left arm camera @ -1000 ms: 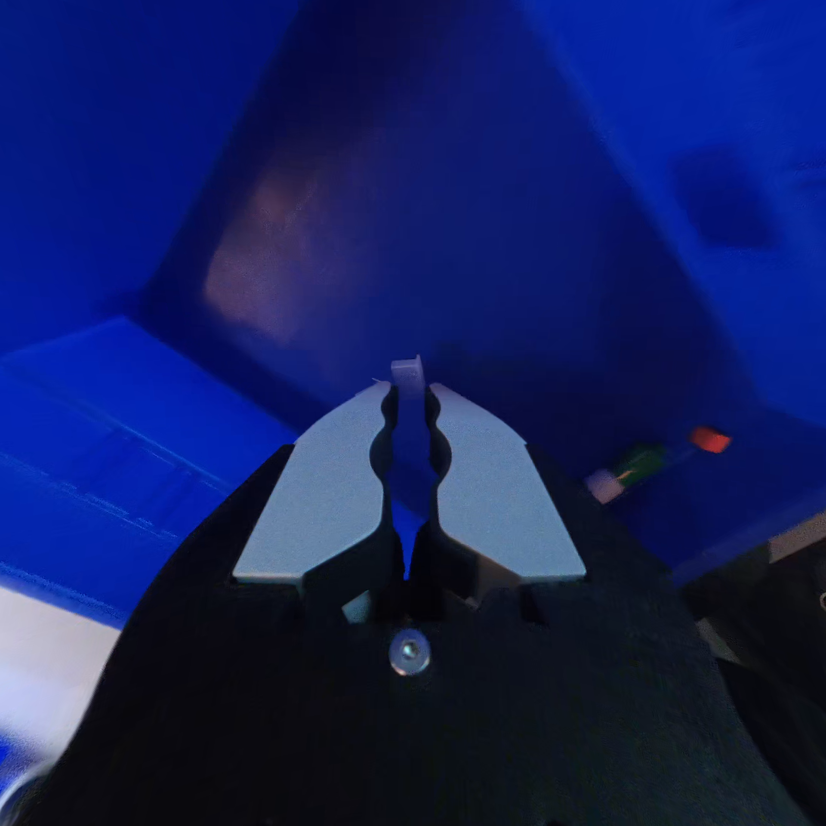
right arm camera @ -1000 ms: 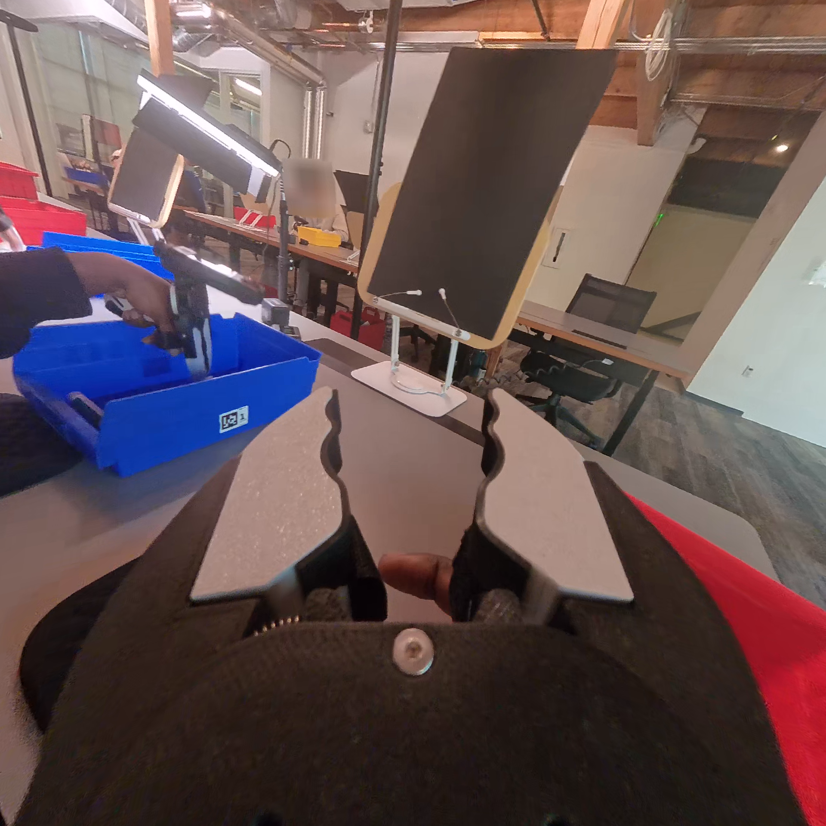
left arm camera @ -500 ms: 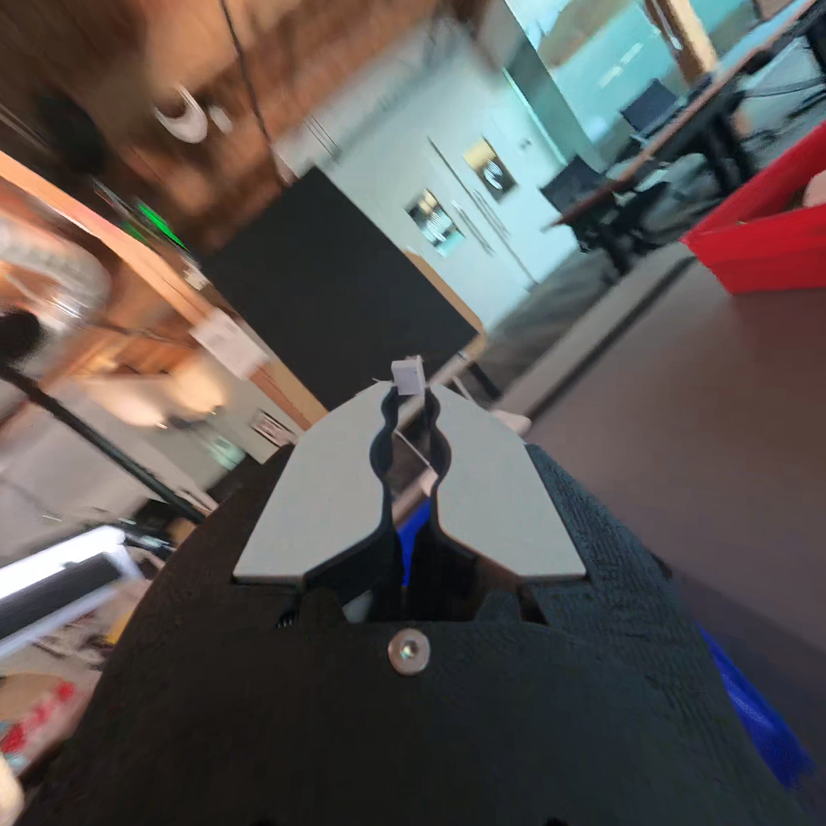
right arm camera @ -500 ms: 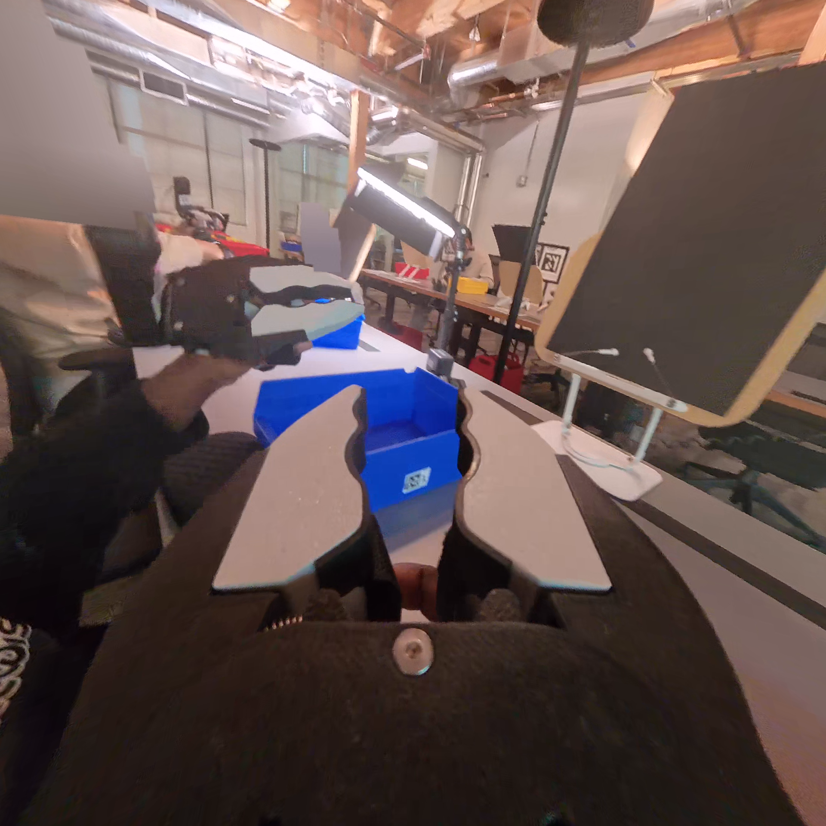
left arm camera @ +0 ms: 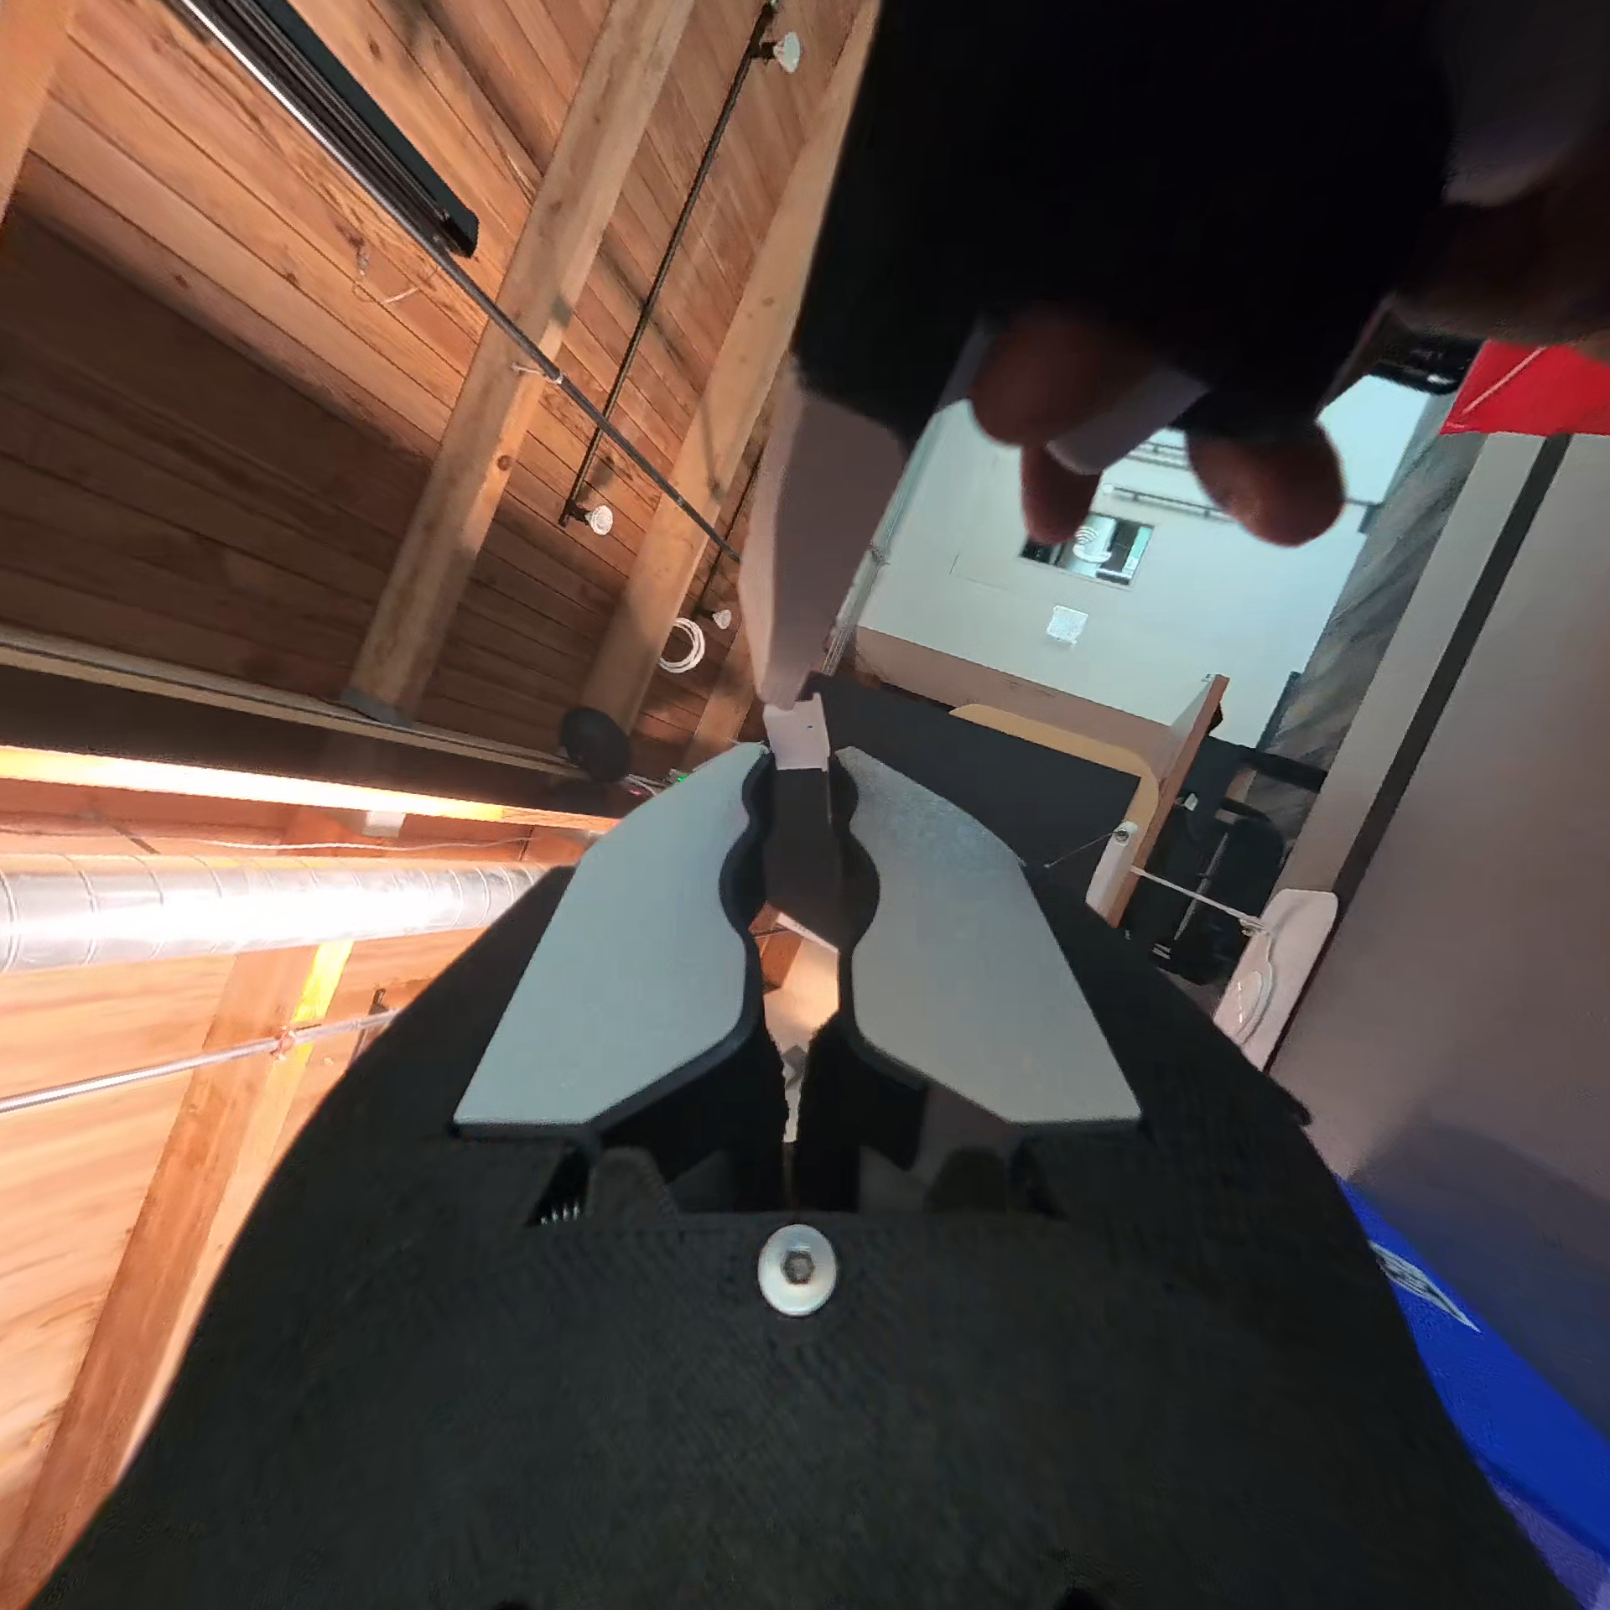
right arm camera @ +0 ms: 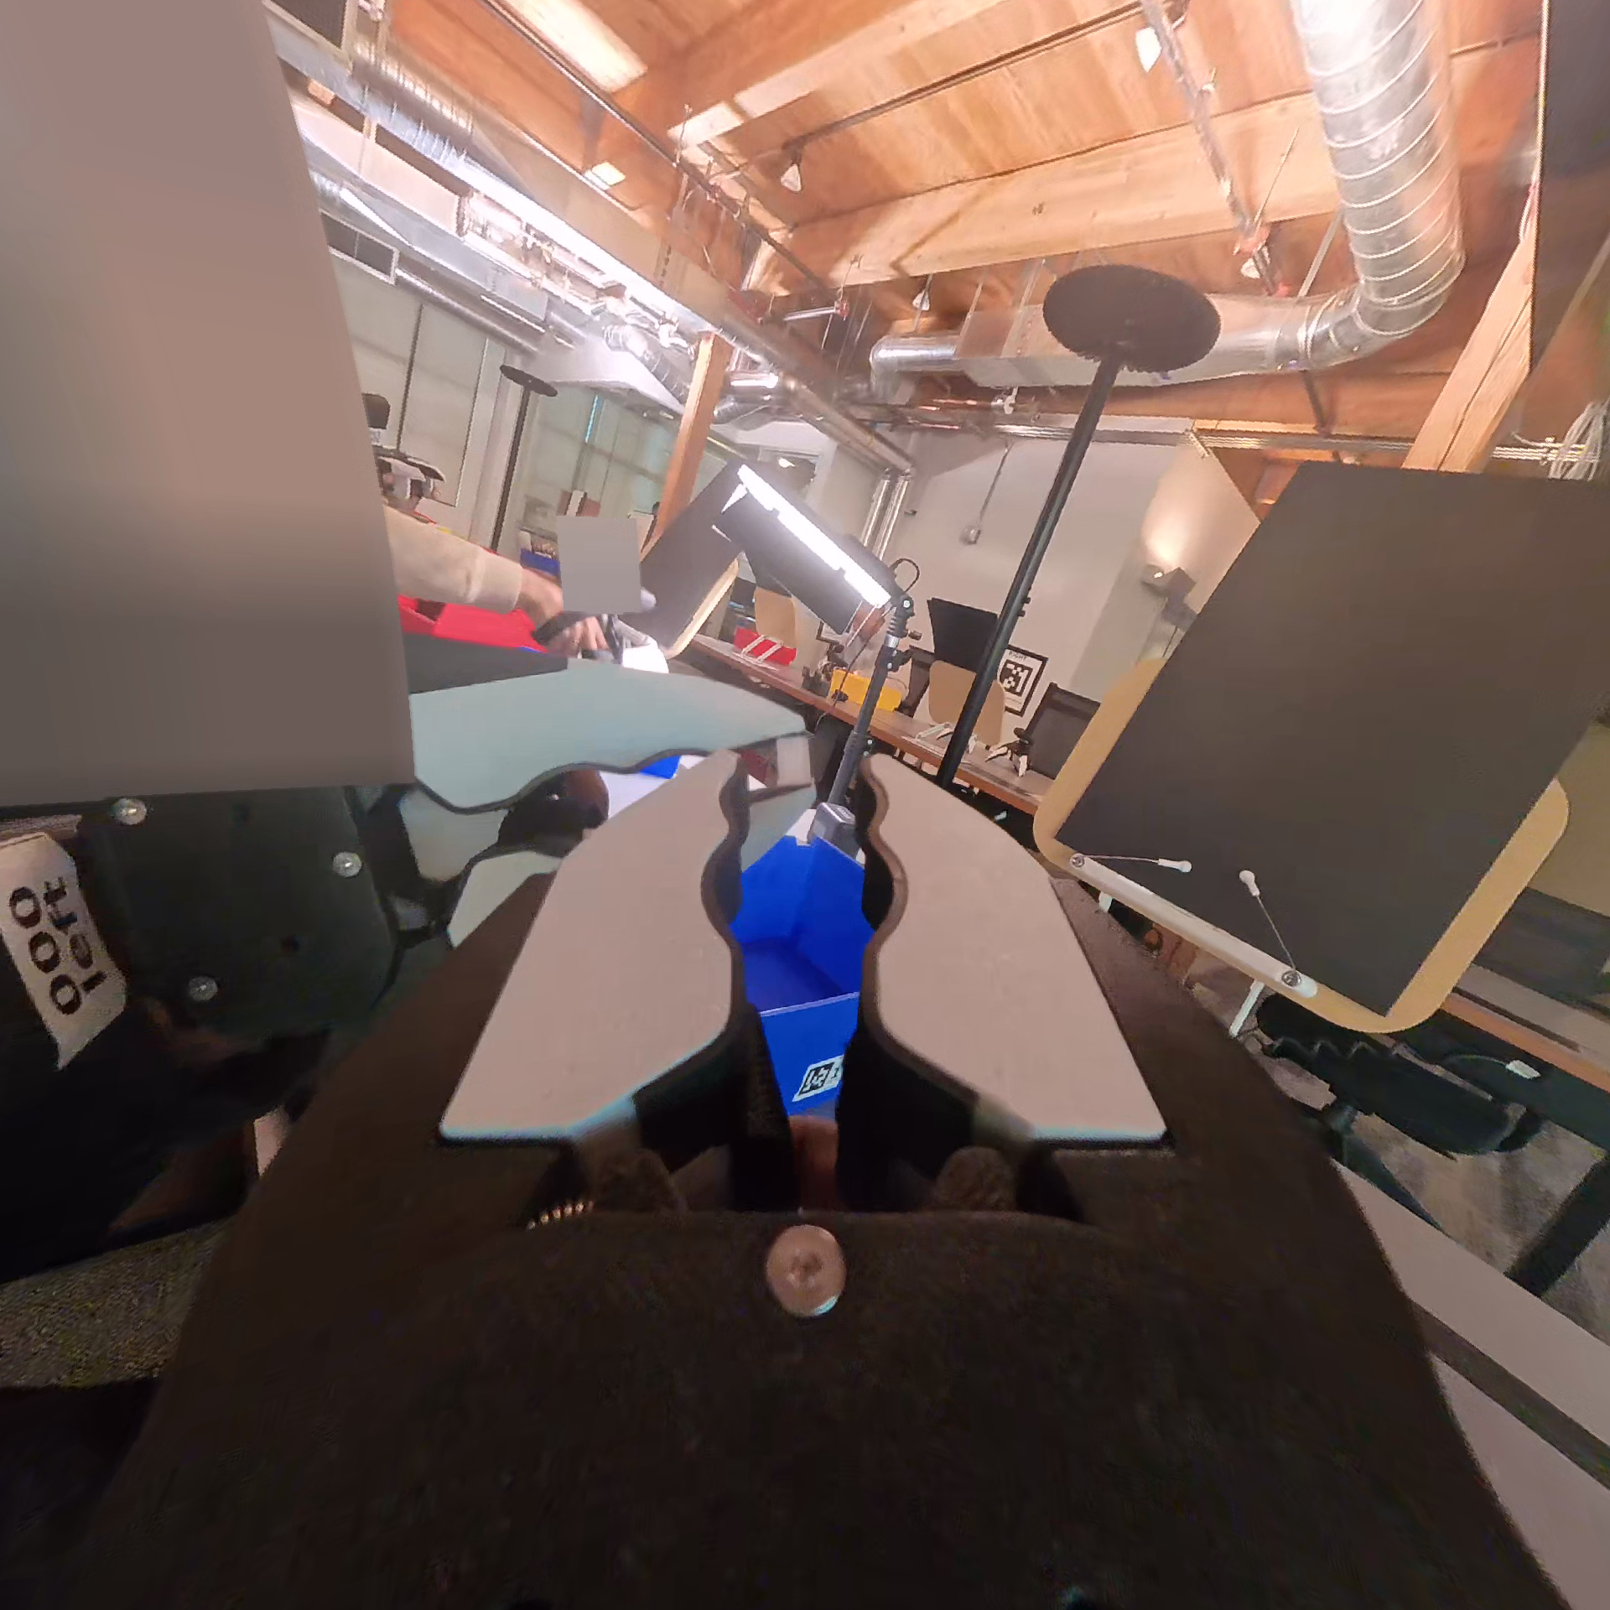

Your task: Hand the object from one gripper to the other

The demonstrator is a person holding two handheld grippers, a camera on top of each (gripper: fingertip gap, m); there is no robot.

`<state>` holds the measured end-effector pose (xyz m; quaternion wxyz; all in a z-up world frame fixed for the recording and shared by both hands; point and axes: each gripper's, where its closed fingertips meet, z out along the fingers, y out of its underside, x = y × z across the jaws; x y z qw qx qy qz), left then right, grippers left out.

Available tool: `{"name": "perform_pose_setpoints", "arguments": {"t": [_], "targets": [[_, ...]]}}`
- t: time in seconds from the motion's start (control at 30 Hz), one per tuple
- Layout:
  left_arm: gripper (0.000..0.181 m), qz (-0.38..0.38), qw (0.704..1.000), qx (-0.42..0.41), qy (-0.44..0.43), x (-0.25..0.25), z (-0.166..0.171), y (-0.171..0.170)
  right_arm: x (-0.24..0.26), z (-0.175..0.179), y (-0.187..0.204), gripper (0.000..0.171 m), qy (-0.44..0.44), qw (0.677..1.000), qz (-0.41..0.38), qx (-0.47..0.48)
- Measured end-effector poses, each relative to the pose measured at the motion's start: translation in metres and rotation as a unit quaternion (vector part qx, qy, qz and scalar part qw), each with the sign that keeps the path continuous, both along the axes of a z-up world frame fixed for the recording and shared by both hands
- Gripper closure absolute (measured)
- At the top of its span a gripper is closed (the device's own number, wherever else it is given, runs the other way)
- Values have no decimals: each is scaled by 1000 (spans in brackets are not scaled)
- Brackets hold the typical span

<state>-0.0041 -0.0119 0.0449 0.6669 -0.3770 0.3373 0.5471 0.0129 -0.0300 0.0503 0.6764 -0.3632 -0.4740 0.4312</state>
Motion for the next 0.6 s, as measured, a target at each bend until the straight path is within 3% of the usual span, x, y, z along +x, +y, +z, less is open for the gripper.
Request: {"name": "perform_pose_setpoints", "arguments": {"t": [0.17, 0.23, 0.3, 0.4, 0.43, 0.5, 0.6], "targets": [[171, -3, 1000, -5, 18, 8, -5, 2, -4, -8, 1, 150, -26, 1000, 11, -3], [171, -12, 1000, -9, 23, 11, -7, 1, -3, -7, 2, 165, -26, 1000, 14, -5], [170, -26, 999, -14, 20, 14, -6, -1, -2, -7, 1, 165, -29, 999, 25, -8], [168, -142, 988, -45, -41, 29, -6, -11, 3, -4, -3, 165, -28, 997, 69, -37], [165, -209, 972, -68, -88, 37, -4, -18, 5, -2, -5, 165, -22, 993, 99, -61], [160, -340, 909, -110, -215, 42, 8, -33, 12, 3, -14, 165, -6, 975, 189, -118], [157, -494, 747, -179, -407, 32, 27, -48, 25, 12, -27, 165, 15, 929, 319, -187]]}}
